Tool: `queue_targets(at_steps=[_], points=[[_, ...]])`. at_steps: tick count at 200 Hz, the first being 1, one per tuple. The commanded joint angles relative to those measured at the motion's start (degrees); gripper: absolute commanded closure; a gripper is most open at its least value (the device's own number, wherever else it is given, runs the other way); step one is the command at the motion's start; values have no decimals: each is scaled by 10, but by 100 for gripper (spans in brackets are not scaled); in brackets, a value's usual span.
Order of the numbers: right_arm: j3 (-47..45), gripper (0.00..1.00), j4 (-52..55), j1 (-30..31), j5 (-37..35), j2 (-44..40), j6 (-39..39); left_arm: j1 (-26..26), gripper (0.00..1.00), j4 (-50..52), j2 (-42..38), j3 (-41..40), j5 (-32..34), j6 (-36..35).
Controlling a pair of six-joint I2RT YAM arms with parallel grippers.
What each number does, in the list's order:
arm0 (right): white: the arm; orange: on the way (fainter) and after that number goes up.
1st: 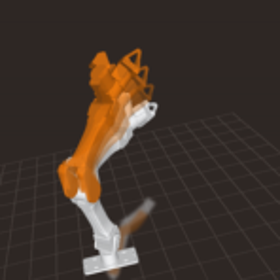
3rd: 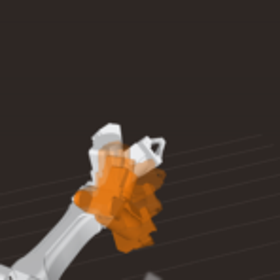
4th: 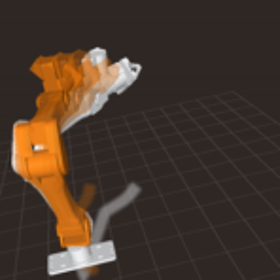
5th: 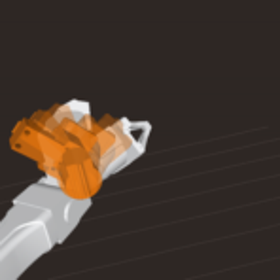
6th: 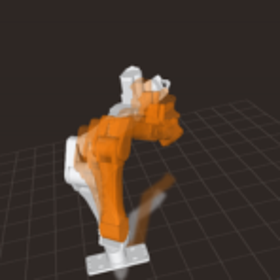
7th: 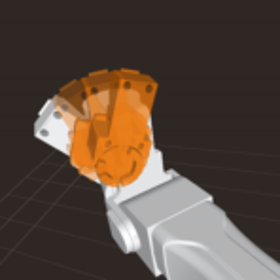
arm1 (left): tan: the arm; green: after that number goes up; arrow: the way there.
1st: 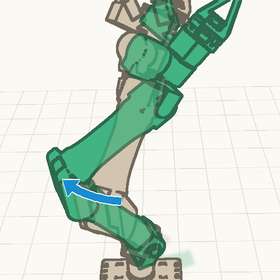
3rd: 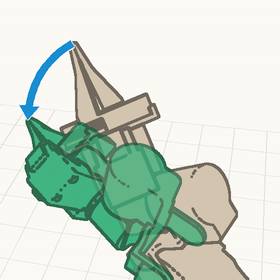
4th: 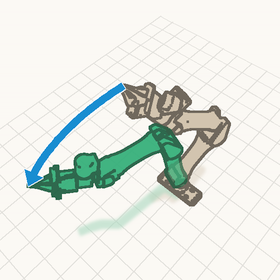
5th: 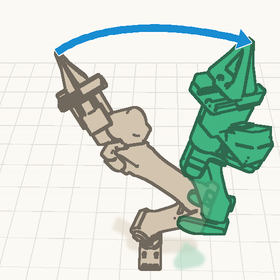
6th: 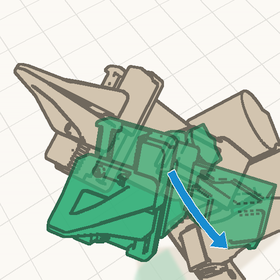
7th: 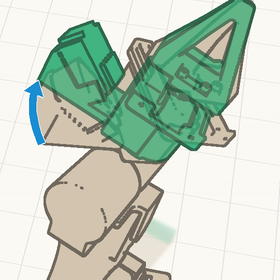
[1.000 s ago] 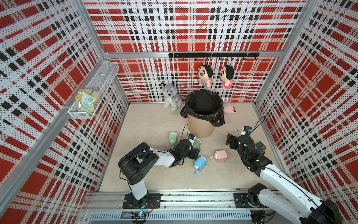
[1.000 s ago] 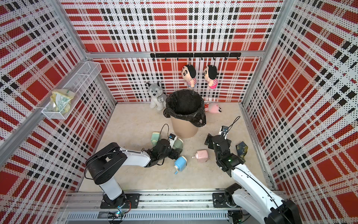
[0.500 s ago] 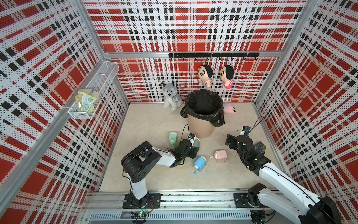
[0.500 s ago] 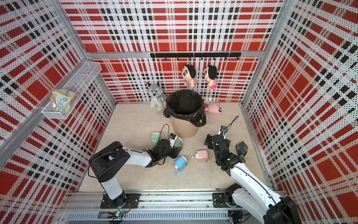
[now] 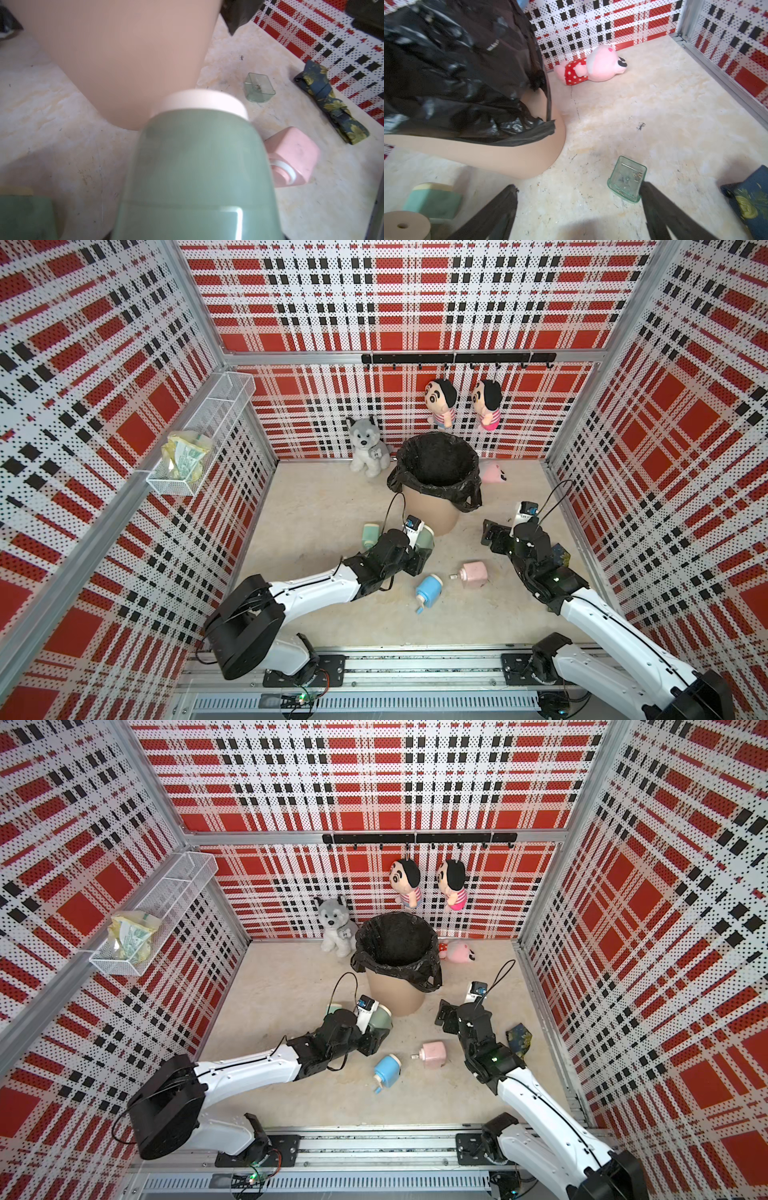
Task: Take out the pencil sharpener tray and clean the shavings
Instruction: Pick up the pencil sharpener from the center of the board, then open the container of the pencil sharpener.
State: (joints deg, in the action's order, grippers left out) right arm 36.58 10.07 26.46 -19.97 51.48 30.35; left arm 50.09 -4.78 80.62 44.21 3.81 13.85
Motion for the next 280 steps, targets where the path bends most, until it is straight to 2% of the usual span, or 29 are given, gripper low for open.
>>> queue_targets(at_steps=[1,50,79,96,115,133,152,159,174,188,221,264,280], points=[[36,5,6,2,62,-4,-29,28,52,103,-26,50,10,-2],[141,4,13,-9,229,14,-76,54,50,272,-92,177,23,-12],[208,4,-1,-27,361,47,-91,17,48,321,-117,233,3,-27],[219,4,-51,-44,456,68,-87,-9,49,344,-119,260,-17,-39],[221,4,-120,-81,587,99,-52,-32,49,365,-122,283,-53,-47],[195,4,-247,-119,713,120,37,-47,49,380,-135,298,-106,-51],[192,4,-327,-129,796,148,92,-60,49,396,-149,308,-159,-52],[196,4,-338,-128,823,163,101,-62,45,403,-154,311,-167,-51],[191,4,-373,-123,858,179,124,-65,46,411,-162,315,-195,-50],[191,4,-353,-111,875,182,106,-65,49,418,-167,318,-211,-48],[224,4,-148,-48,850,176,-70,-65,48,425,-181,328,-258,-47],[184,4,-187,-33,878,159,-45,-68,47,431,-194,343,-310,-49],[180,5,-204,-23,892,158,-32,-69,46,438,-190,349,-310,-53]])
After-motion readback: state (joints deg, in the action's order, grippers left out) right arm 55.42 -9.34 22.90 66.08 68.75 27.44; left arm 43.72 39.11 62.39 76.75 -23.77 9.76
